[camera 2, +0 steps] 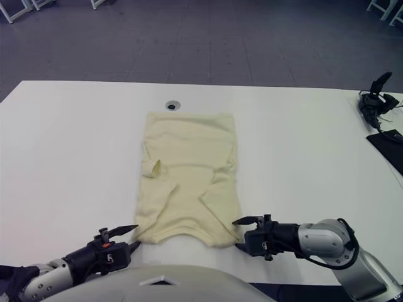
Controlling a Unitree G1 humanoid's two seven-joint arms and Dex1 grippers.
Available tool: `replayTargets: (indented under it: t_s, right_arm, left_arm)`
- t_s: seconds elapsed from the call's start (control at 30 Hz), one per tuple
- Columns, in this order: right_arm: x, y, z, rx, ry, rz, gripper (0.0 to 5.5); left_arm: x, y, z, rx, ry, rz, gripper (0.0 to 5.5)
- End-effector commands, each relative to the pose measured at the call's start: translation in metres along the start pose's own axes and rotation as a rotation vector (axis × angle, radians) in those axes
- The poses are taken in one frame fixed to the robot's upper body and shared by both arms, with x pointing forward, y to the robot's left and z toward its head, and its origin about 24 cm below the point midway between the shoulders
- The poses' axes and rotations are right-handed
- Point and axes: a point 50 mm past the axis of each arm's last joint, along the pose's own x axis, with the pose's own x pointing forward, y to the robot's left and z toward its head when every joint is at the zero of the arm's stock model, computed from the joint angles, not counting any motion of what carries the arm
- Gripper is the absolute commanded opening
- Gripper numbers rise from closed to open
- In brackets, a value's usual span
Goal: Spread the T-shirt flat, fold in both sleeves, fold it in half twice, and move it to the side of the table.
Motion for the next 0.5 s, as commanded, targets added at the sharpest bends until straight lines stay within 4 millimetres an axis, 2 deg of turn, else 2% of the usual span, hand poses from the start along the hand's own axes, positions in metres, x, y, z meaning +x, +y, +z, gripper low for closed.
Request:
replayTargets:
  t_s: [0.03,0.23,0.4,0.5]
  right_arm:
    - [0.002,-0.005,0.000,-0.013,0.008,-0.014,1.88]
    - [0.003,-0.008,-0.001,-0.015,0.011,-0.010,0.84]
    - [-0.004,-0.011,-0.001,0.030,0.016,0.041,0.04]
    - [-0.014,-0.006,0.001,0.171,0.014,0.191,0.02]
  left_arm:
    - [0.005,-0.010,-0.012,-0.021,0.079,-0.075,1.12]
    - [0.009,-0.009,-0.010,-0.011,0.075,-0.073,0.01]
    - [0.008,-0.008,-0.006,-0.030,0.047,-0.113,0.00]
    - [0.001,-0.013,0.006,-0.094,-0.006,-0.236,0.00]
